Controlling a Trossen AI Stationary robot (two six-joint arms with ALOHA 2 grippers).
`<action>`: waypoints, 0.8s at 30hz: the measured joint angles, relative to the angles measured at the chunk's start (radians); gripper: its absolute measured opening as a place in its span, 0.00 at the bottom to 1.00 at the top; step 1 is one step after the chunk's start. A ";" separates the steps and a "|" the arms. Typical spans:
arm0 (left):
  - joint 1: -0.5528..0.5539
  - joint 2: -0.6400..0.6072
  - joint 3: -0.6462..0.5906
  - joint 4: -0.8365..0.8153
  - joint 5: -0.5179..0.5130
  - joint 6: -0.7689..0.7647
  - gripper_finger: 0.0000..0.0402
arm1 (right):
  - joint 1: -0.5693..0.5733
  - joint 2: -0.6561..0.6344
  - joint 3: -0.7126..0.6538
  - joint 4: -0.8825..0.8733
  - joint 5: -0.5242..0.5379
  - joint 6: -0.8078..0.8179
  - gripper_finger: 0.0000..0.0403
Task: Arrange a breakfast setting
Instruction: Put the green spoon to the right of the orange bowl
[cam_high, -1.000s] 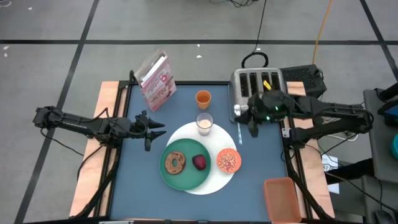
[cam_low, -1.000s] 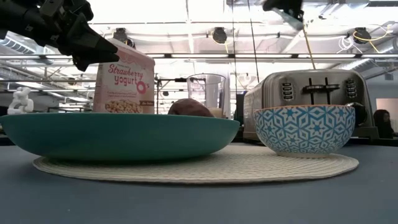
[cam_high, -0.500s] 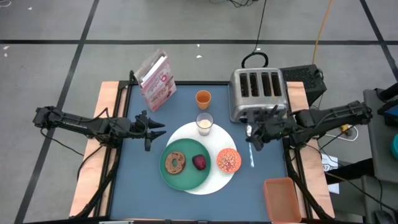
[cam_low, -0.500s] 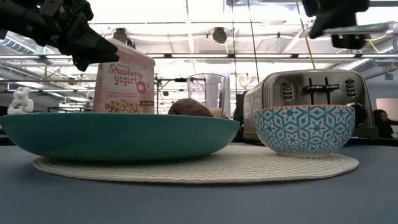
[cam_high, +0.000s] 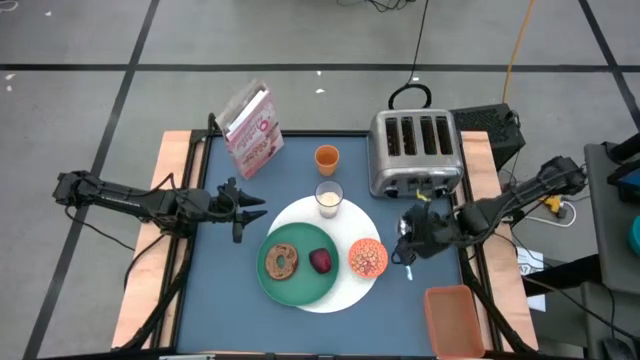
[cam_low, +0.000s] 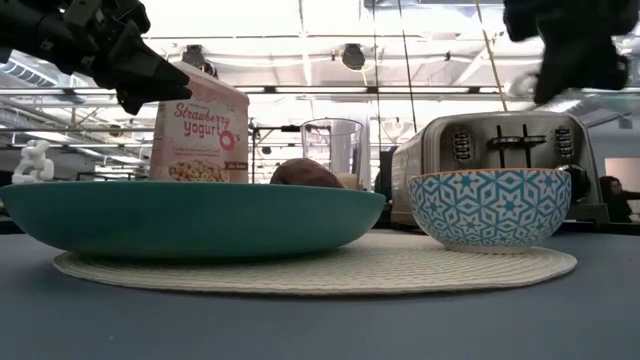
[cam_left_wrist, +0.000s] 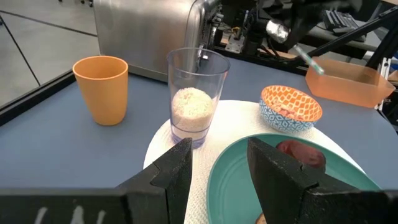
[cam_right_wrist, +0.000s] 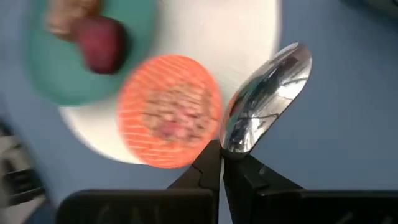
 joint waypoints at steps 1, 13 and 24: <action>0.000 0.000 0.000 -0.001 0.000 0.000 0.40 | 0.012 0.017 0.000 -0.025 0.012 0.039 0.01; 0.000 0.000 0.000 0.000 0.000 0.003 0.40 | 0.057 0.221 0.000 -0.095 0.007 0.348 0.01; 0.000 0.000 0.000 0.000 0.000 0.020 0.40 | 0.057 0.401 0.001 -0.051 -0.110 0.445 0.01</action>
